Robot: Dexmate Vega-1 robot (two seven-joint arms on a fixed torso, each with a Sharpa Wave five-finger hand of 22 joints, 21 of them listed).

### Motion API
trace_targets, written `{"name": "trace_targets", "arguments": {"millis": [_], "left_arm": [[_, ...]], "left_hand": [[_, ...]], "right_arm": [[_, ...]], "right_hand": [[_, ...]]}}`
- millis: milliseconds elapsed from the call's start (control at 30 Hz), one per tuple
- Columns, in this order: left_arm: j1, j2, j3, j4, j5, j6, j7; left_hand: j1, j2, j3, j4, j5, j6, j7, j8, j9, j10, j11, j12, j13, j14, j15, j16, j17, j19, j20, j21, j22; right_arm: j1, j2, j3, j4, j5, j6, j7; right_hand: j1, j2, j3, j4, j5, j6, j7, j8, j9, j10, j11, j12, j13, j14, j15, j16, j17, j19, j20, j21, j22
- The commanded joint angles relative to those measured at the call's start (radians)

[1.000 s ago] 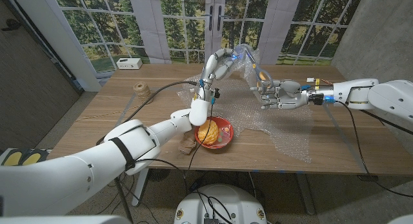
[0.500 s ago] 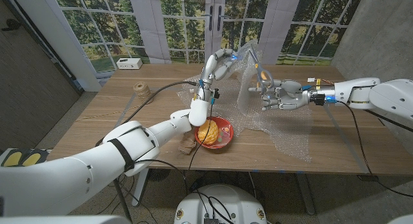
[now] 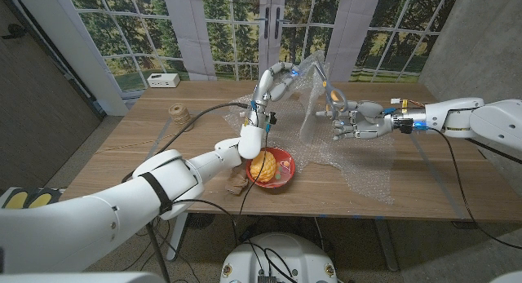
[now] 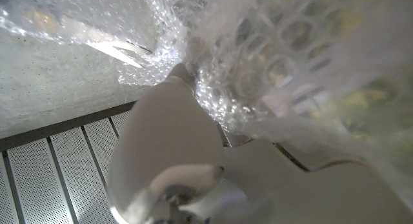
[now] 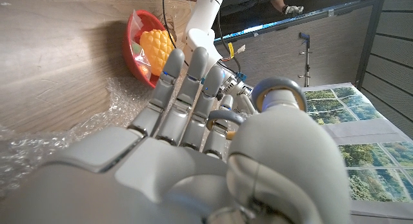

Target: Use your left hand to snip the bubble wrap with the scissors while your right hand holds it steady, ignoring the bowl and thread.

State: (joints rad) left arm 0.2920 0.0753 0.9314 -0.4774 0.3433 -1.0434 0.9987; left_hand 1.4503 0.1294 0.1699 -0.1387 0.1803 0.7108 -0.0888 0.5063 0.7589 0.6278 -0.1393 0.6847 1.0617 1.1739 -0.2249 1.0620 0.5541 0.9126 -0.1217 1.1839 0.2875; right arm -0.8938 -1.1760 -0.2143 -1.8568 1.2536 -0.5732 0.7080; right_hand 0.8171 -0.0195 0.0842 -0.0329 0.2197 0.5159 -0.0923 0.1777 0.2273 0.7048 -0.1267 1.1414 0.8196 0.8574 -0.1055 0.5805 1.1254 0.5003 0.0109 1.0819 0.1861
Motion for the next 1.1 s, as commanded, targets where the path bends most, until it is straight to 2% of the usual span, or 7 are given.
{"name": "trace_targets", "arguments": {"millis": [33,200,333,433,567,900,1100], "left_arm": [[-0.017,-0.019,0.022,0.049,-0.07,-0.013,-0.023],[-0.019,-0.024,0.028,0.054,-0.092,-0.015,-0.037],[-0.018,-0.024,0.03,0.05,-0.103,-0.013,-0.045],[-0.01,-0.014,0.021,0.023,-0.113,-0.006,-0.076],[0.004,-0.002,0.005,-0.013,-0.103,0.015,-0.09],[0.052,0.032,-0.045,-0.14,-0.069,0.1,-0.132],[0.08,0.051,-0.072,-0.212,-0.057,0.151,-0.171]], "left_hand": [[-0.013,0.006,-0.003,0.009,0.0,-0.035,-0.023,-0.005,0.019,-0.002,0.0,-0.001,0.008,0.002,0.001,0.007,0.003,0.01,-0.086,0.008,0.004],[-0.057,0.01,0.01,0.018,0.007,-0.441,-0.042,-0.246,-0.056,-0.01,-0.015,0.007,0.004,0.0,0.0,0.021,0.011,0.019,-0.089,-0.004,0.016],[-0.077,0.009,0.015,0.021,0.01,-0.55,0.085,-0.328,-0.109,-0.021,-0.016,0.019,0.014,-0.008,0.0,0.02,0.007,0.015,-0.086,-0.013,0.025],[-0.087,0.012,0.021,0.022,0.011,-0.495,0.13,-0.316,-0.14,-0.031,-0.015,0.031,0.032,-0.007,-0.001,0.026,0.013,0.013,-0.086,-0.019,0.03],[-0.117,0.054,0.074,0.045,0.019,-0.264,0.106,-0.294,-0.228,-0.118,-0.005,0.052,0.1,-0.03,-0.001,0.027,0.025,-0.006,-0.08,-0.057,0.046],[-0.189,0.062,0.185,0.117,0.031,-0.101,0.067,-0.305,-0.311,-0.23,-0.011,0.1,0.165,-0.085,0.0,0.022,0.068,-0.033,-0.078,-0.112,0.065],[-0.237,0.049,0.249,0.146,0.034,0.029,0.041,-0.273,-0.305,-0.265,-0.01,0.161,0.168,-0.121,0.0,0.023,0.107,-0.05,-0.078,-0.124,0.091]], "right_arm": [[-0.014,-0.012,0.015,-0.009,0.01,0.001,-0.011],[-0.017,-0.014,0.016,-0.015,0.008,0.001,-0.014],[-0.013,-0.013,0.015,-0.016,0.009,0.001,-0.014],[-0.012,-0.013,0.015,-0.019,0.006,0.002,-0.018],[-0.01,-0.014,0.016,-0.027,0.003,0.004,-0.022],[-0.019,-0.032,0.03,-0.06,-0.017,0.029,-0.028],[-0.044,-0.043,0.049,-0.075,-0.007,0.038,-0.04]], "right_hand": [[-0.007,-0.002,-0.004,-0.005,0.01,-0.169,0.178,0.007,-0.002,0.012,-0.001,0.001,-0.001,0.01,-0.118,-0.002,0.004,0.005,0.002,-0.003,0.0],[-0.008,0.002,-0.004,-0.005,0.011,-0.169,0.178,0.008,-0.005,0.012,-0.001,0.002,0.0,0.009,-0.118,-0.006,0.002,0.006,0.002,-0.006,0.0],[-0.005,0.002,-0.004,-0.007,0.012,-0.168,0.179,0.009,-0.007,0.015,-0.003,0.0,-0.007,0.01,-0.118,-0.008,0.002,0.006,0.001,-0.007,0.0],[-0.002,0.004,-0.003,-0.009,0.013,-0.167,0.177,0.009,-0.008,0.016,-0.002,0.002,-0.004,0.01,-0.119,-0.008,0.003,0.006,0.0,-0.009,0.0],[0.003,0.004,-0.003,-0.012,0.014,-0.165,0.174,0.01,-0.011,0.019,-0.003,0.003,-0.005,0.011,-0.118,-0.009,0.006,0.006,-0.001,-0.011,0.0],[0.004,0.008,-0.004,-0.014,0.015,-0.162,0.17,0.011,-0.014,0.026,-0.007,0.004,-0.01,0.012,-0.118,-0.01,0.011,0.009,-0.003,-0.014,0.001],[0.006,0.011,-0.004,-0.015,0.016,-0.16,0.168,0.012,-0.016,0.028,-0.008,0.008,-0.007,0.013,-0.118,-0.012,0.012,0.01,-0.004,-0.016,0.001]]}}
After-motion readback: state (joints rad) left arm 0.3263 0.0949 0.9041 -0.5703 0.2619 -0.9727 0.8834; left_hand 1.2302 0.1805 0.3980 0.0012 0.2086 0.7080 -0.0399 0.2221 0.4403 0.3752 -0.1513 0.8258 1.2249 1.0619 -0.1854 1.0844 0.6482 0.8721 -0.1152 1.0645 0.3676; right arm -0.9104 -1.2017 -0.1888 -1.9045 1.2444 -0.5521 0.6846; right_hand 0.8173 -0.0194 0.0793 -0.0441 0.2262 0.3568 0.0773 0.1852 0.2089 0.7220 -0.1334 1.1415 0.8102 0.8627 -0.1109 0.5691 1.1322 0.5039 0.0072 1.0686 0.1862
